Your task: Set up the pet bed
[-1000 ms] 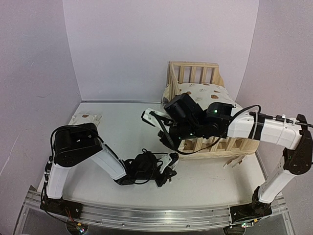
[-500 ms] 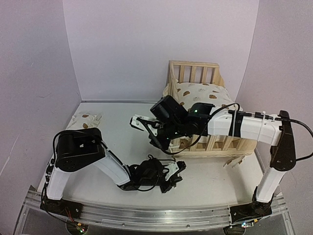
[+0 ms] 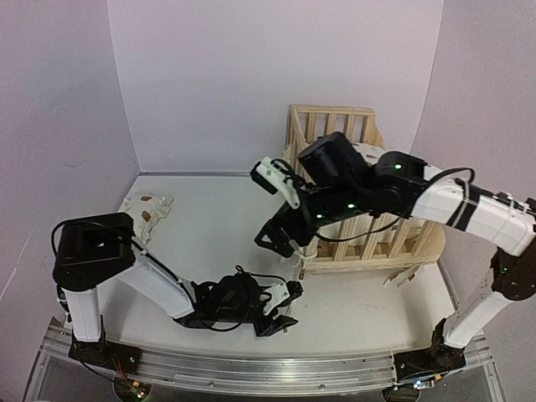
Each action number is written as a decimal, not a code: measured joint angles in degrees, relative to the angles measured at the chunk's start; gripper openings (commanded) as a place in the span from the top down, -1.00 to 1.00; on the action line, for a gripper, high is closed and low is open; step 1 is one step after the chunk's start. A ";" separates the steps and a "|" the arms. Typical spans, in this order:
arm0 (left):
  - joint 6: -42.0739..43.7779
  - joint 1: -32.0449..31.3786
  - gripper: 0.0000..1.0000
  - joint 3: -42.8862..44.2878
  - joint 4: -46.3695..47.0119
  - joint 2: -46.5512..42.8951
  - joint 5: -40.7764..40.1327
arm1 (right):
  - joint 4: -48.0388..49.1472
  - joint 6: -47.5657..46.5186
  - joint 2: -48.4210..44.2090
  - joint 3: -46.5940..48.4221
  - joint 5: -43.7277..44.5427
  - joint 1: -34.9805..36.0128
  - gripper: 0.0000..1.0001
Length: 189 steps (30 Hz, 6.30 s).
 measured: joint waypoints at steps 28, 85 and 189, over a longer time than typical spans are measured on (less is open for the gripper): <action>-29.05 19.69 -0.04 -4.52 24.68 -0.20 20.96 | 44.35 22.01 -22.64 -66.36 2.01 0.52 -0.74; -19.15 17.05 1.00 5.46 2.95 -1.42 -1.38 | 63.87 30.10 -37.11 -83.62 28.30 12.33 1.00; -32.37 10.69 0.40 -7.82 -23.67 -45.68 -3.89 | -11.43 15.06 -28.74 -30.86 -13.68 -40.72 -0.42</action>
